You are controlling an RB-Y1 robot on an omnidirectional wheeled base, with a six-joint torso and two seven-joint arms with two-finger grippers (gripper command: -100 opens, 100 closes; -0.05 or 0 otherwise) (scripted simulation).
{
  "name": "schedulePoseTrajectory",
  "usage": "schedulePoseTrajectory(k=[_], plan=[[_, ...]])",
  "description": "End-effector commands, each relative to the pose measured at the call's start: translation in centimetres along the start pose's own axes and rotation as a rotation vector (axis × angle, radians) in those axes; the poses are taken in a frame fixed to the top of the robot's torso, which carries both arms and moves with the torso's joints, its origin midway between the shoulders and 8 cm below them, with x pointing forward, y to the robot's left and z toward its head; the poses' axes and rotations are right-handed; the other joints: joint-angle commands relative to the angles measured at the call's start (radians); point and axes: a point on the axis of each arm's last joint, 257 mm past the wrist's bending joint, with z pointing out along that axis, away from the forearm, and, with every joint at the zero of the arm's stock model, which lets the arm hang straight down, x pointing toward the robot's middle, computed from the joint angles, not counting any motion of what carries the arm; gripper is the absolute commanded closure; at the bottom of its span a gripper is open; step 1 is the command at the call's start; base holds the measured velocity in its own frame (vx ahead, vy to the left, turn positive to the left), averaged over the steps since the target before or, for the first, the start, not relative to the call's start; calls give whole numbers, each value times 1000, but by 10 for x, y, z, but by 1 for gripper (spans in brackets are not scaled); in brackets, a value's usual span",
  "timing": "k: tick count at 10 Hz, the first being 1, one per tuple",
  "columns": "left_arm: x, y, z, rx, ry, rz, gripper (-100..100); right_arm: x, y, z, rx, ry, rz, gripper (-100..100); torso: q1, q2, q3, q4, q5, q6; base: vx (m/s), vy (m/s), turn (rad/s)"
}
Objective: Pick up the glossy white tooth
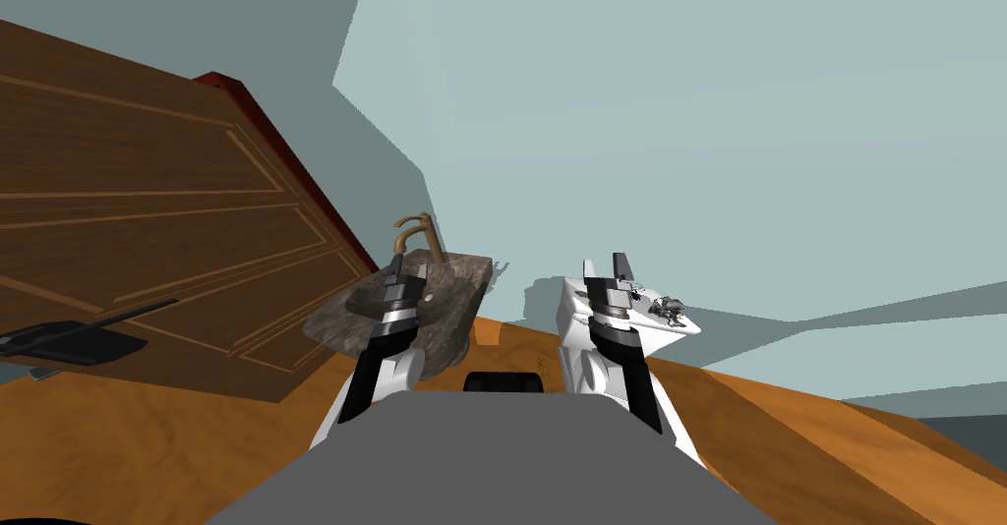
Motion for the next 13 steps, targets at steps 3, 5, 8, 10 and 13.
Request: schedulePoseTrajectory(k=[3, 5, 8, 10, 13], plan=[[0, 0, 0, 0, 0, 0, 0, 30, 1, 5, -26, 137, -15, -100, -2, -1, -1, 0, 0, 0, 17, -20, 31], [0, 0, 0, 0, 0, 0, 0, 57, 3, 8, -55, 239, -20, -100, -3, -3, -2, -1, -1, 0, 44, -44, 45], [0, 0, 0, 0, 0, 0, 0, 89, 7, 9, -94, 360, -28, -100, -3, -2, -1, -1, -1, 0, 37, -46, 43], [0, 0, 0, 0, 0, 0, 0, 106, 10, 8, -118, 421, -31, -100, -4, -5, -3, -1, -1, 0, 61, -56, 50], [0, 0, 0, 0, 0, 0, 0, 141, 16, 3, -171, 546, -38, -100, -4, -5, -3, -1, -1, 0, 58, -54, 52]])
